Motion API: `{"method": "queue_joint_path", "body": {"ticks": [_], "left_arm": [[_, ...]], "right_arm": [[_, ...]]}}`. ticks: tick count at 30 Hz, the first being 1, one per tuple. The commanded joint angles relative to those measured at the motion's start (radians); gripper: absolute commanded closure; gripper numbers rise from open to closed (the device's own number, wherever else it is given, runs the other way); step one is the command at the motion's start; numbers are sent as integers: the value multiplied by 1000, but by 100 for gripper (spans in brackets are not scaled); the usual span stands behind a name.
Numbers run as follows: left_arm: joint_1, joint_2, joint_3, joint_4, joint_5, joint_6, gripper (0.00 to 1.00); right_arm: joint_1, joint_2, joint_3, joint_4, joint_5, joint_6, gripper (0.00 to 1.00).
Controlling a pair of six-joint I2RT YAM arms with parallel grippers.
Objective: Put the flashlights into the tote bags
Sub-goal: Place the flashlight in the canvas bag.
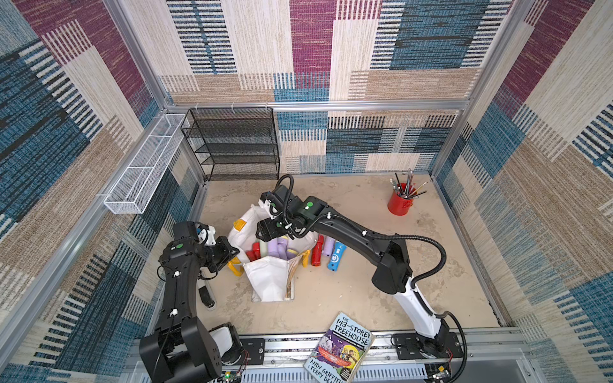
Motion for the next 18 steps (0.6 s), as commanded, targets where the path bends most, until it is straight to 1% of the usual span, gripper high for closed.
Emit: {"method": "queue_joint_path", "body": {"ticks": [1,11,18], "left_arm": [[-1,1,0,-5,17,3,100],[-1,1,3,-4,15,1,100],[-1,0,1,-6,18,2,100]], "right_arm": [[-2,-27,13,11,24,-45,25],[-7,-106,20,-1,96,-50,22],[-30,-200,-58,58,67,-8,18]]}}
